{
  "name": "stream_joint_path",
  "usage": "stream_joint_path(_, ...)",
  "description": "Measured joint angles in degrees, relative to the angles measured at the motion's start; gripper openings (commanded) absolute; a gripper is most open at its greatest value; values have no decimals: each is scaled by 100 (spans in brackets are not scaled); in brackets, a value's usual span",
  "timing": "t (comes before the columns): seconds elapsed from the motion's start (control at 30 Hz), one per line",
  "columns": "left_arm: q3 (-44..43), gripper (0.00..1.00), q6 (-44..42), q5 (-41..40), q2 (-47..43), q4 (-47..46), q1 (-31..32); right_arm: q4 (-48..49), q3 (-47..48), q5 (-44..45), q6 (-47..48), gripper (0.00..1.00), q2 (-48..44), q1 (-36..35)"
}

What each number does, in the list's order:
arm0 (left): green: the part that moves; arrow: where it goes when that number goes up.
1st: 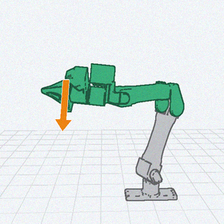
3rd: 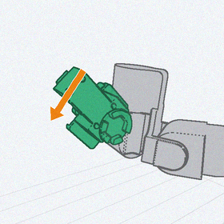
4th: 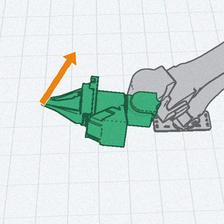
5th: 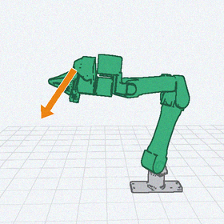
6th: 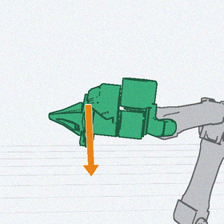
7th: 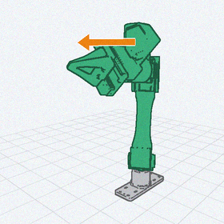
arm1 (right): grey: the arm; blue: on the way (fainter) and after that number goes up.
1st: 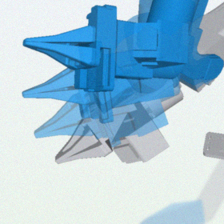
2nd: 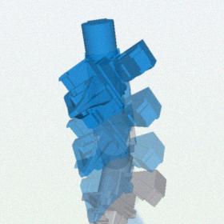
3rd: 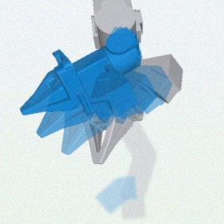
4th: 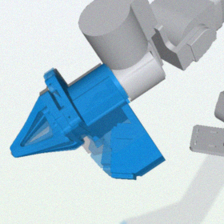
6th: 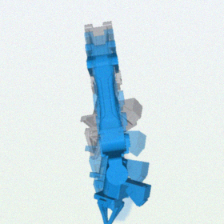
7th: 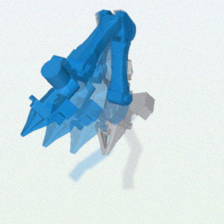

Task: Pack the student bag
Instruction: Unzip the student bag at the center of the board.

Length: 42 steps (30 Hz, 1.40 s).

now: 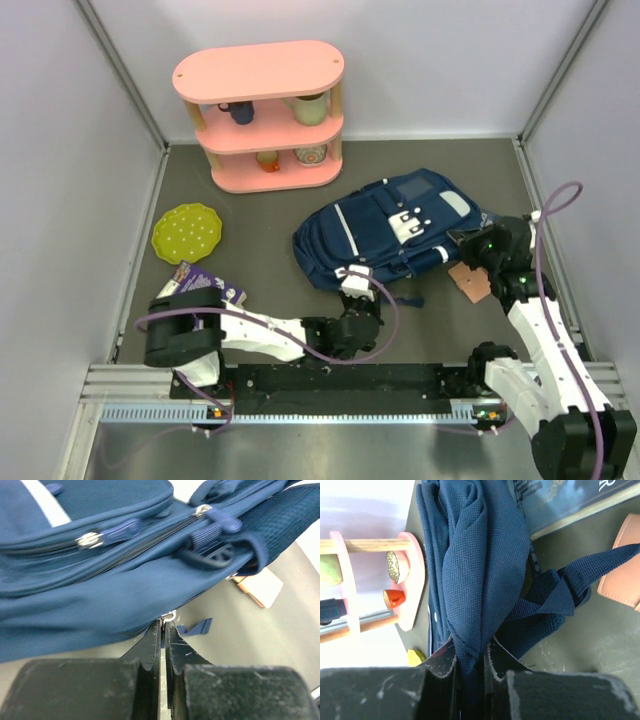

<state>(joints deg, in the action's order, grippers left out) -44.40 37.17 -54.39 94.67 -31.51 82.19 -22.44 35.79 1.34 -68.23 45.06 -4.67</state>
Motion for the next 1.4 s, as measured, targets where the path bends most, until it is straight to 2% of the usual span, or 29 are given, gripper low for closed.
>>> stream_joint_path(0.27, 1147, 0, 546, 369, -1331, 905, -42, 271, 549, -1084, 1193, 0, 1281, 706)
stream_joint_path(0.43, 1628, 0, 505, 1333, -1985, 1150, -55, 442, 1283, -2229, 2052, 0, 2503, 748)
stream_joint_path(0.57, 1582, 0, 175, 2079, -2035, 1178, -4, 487, 1902, -3064, 2594, 1, 3405, 745)
stream_joint_path(0.6, 1488, 0, 90, 2201, -1976, 1189, 20, 487, 2079, -3252, 2699, 15, 3661, 745)
stream_joint_path(0.67, 1209, 0, -63, 2365, -1779, 1248, 59, 457, 2420, -3567, 2865, 34, 4168, 745)
stream_joint_path(0.7, 1084, 0, -111, 2409, -1670, 1250, 70, 448, 2590, -3696, 2933, 56, 4433, 748)
stream_joint_path(0.73, 905, 0, -125, 2430, -1510, 1272, 81, 439, 2715, -3768, 2988, 72, 4649, 748)
stream_joint_path(0.77, 765, 0, -127, 2461, -1368, 1309, 92, 437, 2782, -3764, 2992, 83, 4778, 750)
stream_joint_path(0.8, 636, 0, -116, 2483, -1213, 1379, 116, 446, 2813, -3670, 3091, 98, 4872, 765)
stream_joint_path(0.93, 269, 0, 63, 2503, -734, 1832, 210, 411, 2636, -2894, 3309, 99, 4583, 874)
stream_joint_path(1.1, 223, 0, 372, 2483, -629, 2013, 181, 286, 1816, -1923, 3327, 99, 3029, 1266)
stream_joint_path(1.23, 223, 0, 472, 2496, -629, 2009, 107, 354, 1147, -2059, 3307, 95, 1843, 1438)
stream_joint_path(1.33, 210, 0, 461, 2520, -629, 2006, 70, 319, 411, -2352, 3213, 93, 1239, 1023)
stream_joint_path(1.4, 173, 0, 422, 2529, -629, 2009, 55, 210, -107, -2459, 3091, 88, 935, 584)
